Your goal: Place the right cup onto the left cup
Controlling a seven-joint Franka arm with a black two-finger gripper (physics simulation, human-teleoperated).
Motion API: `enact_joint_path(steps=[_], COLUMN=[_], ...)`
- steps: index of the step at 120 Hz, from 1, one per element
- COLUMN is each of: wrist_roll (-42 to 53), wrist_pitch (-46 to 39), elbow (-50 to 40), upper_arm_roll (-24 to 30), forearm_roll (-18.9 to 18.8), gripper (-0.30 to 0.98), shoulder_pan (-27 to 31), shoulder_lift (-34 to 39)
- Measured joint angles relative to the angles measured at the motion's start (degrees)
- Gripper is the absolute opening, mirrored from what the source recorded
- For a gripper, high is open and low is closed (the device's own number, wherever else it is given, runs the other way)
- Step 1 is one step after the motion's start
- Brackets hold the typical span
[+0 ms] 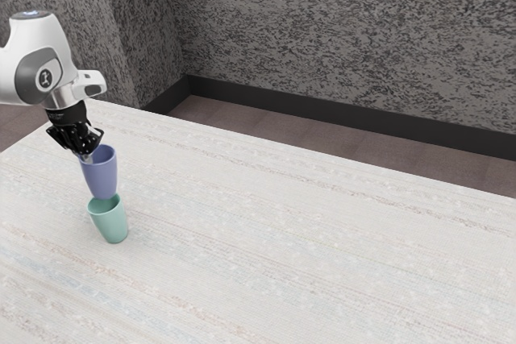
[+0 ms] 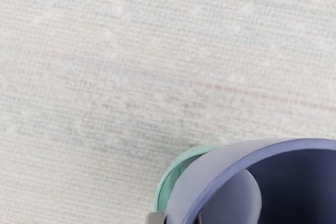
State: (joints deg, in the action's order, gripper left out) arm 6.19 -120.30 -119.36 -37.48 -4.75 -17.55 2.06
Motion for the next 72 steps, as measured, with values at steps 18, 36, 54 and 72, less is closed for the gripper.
enact_joint_path(steps=[18,36,54,72], wrist_roll=[-0.7,-1.4,-1.9,-2.4], wrist_pitch=[-2.3,-3.9,-4.8,-5.0], elbow=[-1.5,-2.2,-3.3,-3.8], upper_arm_roll=[0.0,0.1,0.1,0.0], forearm_roll=[-0.1,-0.2,-0.1,-0.2], gripper=[-0.10,-0.10,-0.10,-0.10], shoulder_pan=[0.5,0.9,0.8,0.6], shoulder_lift=[-0.2,-1.0,-1.2,-1.1])
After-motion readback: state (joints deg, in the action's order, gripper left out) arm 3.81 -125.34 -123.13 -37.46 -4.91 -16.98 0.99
